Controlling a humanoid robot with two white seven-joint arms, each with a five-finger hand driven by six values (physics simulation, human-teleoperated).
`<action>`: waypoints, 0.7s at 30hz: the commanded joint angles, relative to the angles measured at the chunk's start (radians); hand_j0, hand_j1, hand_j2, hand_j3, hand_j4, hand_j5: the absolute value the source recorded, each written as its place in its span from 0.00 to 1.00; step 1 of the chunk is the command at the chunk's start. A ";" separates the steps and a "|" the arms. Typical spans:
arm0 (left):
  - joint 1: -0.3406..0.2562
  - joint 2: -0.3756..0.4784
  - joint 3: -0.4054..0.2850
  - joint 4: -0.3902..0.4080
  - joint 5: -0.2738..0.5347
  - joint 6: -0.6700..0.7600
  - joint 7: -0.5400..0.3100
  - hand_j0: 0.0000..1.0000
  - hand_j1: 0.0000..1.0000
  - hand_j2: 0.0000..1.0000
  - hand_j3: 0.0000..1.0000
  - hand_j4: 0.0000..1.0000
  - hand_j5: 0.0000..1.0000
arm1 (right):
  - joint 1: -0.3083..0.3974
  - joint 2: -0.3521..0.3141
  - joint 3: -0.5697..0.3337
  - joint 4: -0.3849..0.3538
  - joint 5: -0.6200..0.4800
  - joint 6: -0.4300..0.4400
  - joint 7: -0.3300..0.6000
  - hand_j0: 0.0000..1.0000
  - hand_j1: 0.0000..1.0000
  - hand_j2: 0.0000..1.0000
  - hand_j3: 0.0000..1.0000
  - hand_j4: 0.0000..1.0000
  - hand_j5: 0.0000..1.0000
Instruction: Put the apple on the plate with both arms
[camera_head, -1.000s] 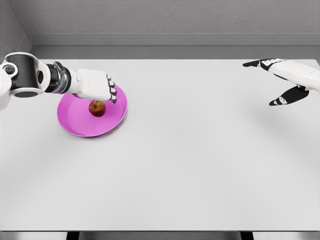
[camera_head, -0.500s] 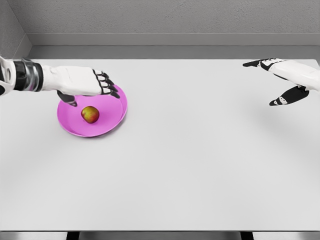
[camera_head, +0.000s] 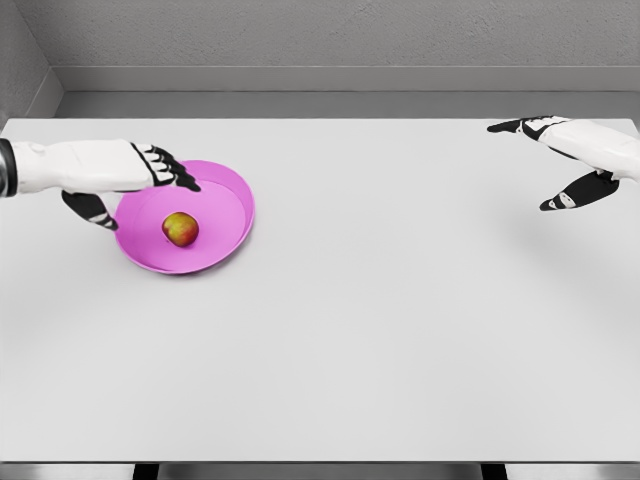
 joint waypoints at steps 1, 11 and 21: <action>0.002 0.013 0.021 0.001 0.009 0.003 0.001 1.00 1.00 1.00 1.00 1.00 1.00 | 0.000 -0.002 0.000 0.000 -0.005 0.001 0.000 1.00 1.00 1.00 1.00 1.00 1.00; 0.012 0.013 0.032 0.017 0.009 0.003 0.001 1.00 1.00 1.00 1.00 1.00 1.00 | 0.000 -0.003 0.000 0.000 -0.005 0.001 0.000 1.00 1.00 1.00 1.00 1.00 1.00; 0.014 0.012 0.056 0.092 0.007 0.003 0.001 1.00 1.00 1.00 1.00 1.00 1.00 | 0.000 -0.002 0.000 -0.002 -0.003 0.001 0.000 1.00 1.00 1.00 1.00 1.00 1.00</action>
